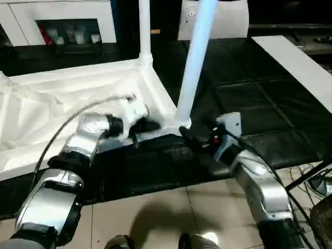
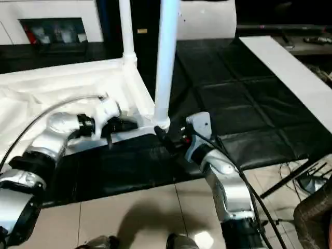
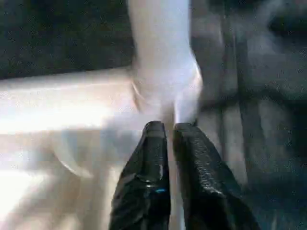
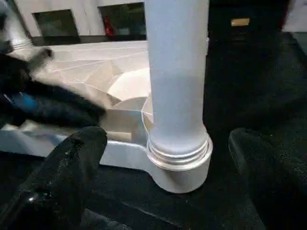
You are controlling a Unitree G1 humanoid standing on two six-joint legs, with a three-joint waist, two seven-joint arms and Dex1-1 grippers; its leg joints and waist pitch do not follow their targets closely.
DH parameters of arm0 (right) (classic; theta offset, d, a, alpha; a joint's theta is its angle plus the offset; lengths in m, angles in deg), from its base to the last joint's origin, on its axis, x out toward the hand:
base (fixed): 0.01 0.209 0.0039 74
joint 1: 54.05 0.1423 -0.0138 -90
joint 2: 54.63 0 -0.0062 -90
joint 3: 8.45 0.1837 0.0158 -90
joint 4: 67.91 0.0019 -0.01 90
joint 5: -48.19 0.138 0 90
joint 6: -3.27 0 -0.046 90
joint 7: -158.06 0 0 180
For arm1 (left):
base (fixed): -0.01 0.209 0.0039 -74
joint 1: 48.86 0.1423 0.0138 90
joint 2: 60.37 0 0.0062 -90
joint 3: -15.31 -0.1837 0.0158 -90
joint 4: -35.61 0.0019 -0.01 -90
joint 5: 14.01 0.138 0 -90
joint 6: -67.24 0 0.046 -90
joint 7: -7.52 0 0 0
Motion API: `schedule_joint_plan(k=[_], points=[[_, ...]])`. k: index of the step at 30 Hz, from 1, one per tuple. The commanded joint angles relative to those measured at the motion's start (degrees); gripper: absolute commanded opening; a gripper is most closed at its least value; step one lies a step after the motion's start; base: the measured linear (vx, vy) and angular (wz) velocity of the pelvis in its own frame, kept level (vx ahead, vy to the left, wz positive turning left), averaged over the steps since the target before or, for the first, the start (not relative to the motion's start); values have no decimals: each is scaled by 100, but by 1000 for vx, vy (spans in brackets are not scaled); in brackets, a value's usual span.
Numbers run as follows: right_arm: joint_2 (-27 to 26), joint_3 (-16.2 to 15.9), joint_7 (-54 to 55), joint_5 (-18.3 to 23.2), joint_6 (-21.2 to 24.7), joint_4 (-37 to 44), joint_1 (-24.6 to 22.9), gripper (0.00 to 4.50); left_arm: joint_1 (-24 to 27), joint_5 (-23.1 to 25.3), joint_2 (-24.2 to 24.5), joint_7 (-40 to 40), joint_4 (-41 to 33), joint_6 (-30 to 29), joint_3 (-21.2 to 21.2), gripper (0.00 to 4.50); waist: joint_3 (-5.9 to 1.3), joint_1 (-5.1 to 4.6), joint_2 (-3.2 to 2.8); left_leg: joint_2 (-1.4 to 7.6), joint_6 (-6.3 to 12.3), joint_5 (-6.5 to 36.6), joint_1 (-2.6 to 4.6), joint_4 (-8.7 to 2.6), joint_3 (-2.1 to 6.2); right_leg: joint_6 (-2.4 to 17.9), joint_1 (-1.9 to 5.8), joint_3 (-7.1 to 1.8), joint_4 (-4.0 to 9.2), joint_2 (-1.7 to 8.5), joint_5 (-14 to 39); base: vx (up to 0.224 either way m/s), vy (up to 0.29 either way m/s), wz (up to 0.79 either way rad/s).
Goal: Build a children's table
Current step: Rotate leg to tighten
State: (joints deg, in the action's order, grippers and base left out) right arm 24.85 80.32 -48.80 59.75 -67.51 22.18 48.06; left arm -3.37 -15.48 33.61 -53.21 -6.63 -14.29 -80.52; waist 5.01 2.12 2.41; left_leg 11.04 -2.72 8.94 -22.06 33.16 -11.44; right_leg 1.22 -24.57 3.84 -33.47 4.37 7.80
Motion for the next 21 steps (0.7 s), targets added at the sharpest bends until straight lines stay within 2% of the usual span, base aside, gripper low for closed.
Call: schedule_joint_plan(k=[1, 2, 3, 4, 5, 6, 7, 8, 9, 10, 11, 12, 13, 14, 15, 16, 17, 18, 19, 20, 21], points=[[11, 55, 243, -35, 364, 398, -232, 450, 173, -203, 14, 185, -157, 89, 182, 68, -496, 29, -10, 206, 136, 1344, 145, -338, 92, 991, 321, -270, 385, 380, 1990, 0, 0, 0], [1, 24, 277, -62, 340, 515, -324, 450, 262, -218, 26, 364, -272, 43, 255, 83, -501, 25, -5, 220, 94, 1447, 161, -356, 97, 947, 302, -267, 389, 359, 1980, 0, 0, 0], [-36, 36, 384, 2, 368, 752, -473, 450, 460, -303, 14, 611, -596, -166, 426, 100, -505, 17, 25, 231, 55, 1547, 165, -366, 103, 905, 305, -263, 391, 362, 1992, 0, 0, 0], [-36, 36, 384, 2, 368, 752, -473, 450, 460, -303, 14, 611, -596, -166, 426, 101, -514, 6, 22, 232, 32, 1560, 151, -369, 115, 901, 318, -263, 370, 372, 1980, 0, 0, 0], [-91, 95, 493, 86, 451, 959, -597, 450, 697, -455, -27, 813, -1030, -487, 613, 105, -514, -2, 21, 217, 36, 1604, 160, -363, 106, 869, 300, -260, 390, 360, 2061, 0, 0, 0], [-102, 106, 513, 94, 461, 994, -622, 450, 755, -490, -39, 869, -1139, -572, 655, 105, -501, -8, -13, 234, -3, 1709, 163, -371, 117, 871, 286, -267, 406, 373, 2162, 0, 0, 0], [-97, 106, 529, 97, 515, 1037, -651, 450, 847, -517, -56, 966, -1306, -693, 707, 105, -500, -18, -5, 231, -26, 1792, 174, -370, 117, 845, 275, -259, 411, 356, 2257, 0, 0, 0], [-71, 90, 544, 96, 642, 1102, -696, 450, 1011, -543, -85, 1145, -1599, -896, 788, 105, -495, -22, -47, 244, -96, 1936, 184, -378, 132, 812, 274, -261, 413, 356, 2373, 0, 0, 0], [-42, 72, 560, 96, 775, 1166, -738, 450, 1173, -565, -113, 1322, -1889, -1093, 865, 105, -467, -25, -42, 243, -122, 2097, 199, -380, 137, 765, 247, -253, 451, 351, 2582, 0, 0, 0], [-98, 115, 736, 45, 818, 1292, -833, 450, 1829, -695, -287, 1891, -2997, -1829, 1138, 105, -478, -34, -89, 278, -206, 2250, 214, -379, 164, 771, 261, -258, 428, 375, 2630, 0, 0, 0], [-98, 115, 736, 45, 818, 1292, -833, 450, 1829, -695, -287, 1891, -2997, -1829, 1138, 105, -453, -50, -64, 282, -195, 2258, 181, -401, 172, 775, 267, -252, 455, 376, 2650, 0, 0, 0], [-266, 257, 989, 53, 729, 1357, -868, 450, 2409, -700, -509, 2441, -3918, -2394, 1347, 105, -444, -51, -67, 236, -197, 2477, 260, -356, 144, 659, 177, -234, 520, 337, 2974, 0, 0, 0], [-266, 256, 991, 53, 731, 1360, -869, 450, 2432, -693, -520, 2461, -3951, -2408, 1350, 105, -449, -73, -72, 260, -232, 2527, 239, -362, 177, 671, 211, -234, 487, 364, 2980, 0, 0, 0], [-261, 242, 1013, 46, 765, 1415, -888, 450, 2798, -562, -705, 2787, -4486, -2630, 1407, 105, -440, -93, -53, 240, -221, 2543, 207, -370, 187, 489, 227, -199, 536, 343, 3248, 0, 0, 0], [-290, 251, 1079, 62, 821, 1471, -919, 450, 3079, -398, -837, 3054, -4886, -2717, 1401, 105, -421, -103, -37, 237, -198, 2607, 236, -354, 189, 348, 191, -190, 594, 330, 3436, 0, 0, 0], [-278, 221, 1182, -33, 907, 1494, -956, 450, 3226, -311, -995, 3311, -5120, -2773, 1423, 105, -406, -111, -13, 195, -162, 2657, 241, -337, 177, 157, 152, -165, 667, 299, 3706, 0, 0, 0], [-186, 118, 1204, -205, 929, 1498, -988, 450, 3275, -317, -1139, 3522, -5227, -2855, 1481, 105, -417, -103, -23, 186, -167, 2683, 260, -324, 185, 101, 143, -153, 672, 294, 3755, 0, 0, 0], [-134, 64, 1204, -280, 948, 1512, -1002, 450, 3297, -350, -1188, 3622, -5305, -2953, 1500, 105, -389, -98, -28, 169, -182, 2800, 288, -314, 191, -33, 108, -124, 740, 267, 3915, 0, 0, 0], [-153, 64, 1287, -331, 991, 1546, -1051, 450, 3312, -271, -1254, 3760, -5339, -2898, 1486, 105, -388, -98, -32, 159, -198, 2902, 315, -294, 196, -79, 88, -106, 755, 257, 3982, 0, 0, 0], [-153, 64, 1287, -331, 991, 1546, -1051, 450, 3312, -271, -1254, 3760, -5339, -2898, 1486, 105, -374, -126, -10, 140, -194, 2996, 271, -305, 234, -193, 132, -50, 790, 254, 4101, 0, 0, 0], [-123, 19, 1370, -464, 939, 1585, -1105, 450, 3375, -137, -1238, 3839, -5400, -2804, 1383, 105, -364, -140, -42, 146, -217, 3110, 255, -332, 274, -285, 160, -11, 817, 256, 4173, 0, 0, 0]])
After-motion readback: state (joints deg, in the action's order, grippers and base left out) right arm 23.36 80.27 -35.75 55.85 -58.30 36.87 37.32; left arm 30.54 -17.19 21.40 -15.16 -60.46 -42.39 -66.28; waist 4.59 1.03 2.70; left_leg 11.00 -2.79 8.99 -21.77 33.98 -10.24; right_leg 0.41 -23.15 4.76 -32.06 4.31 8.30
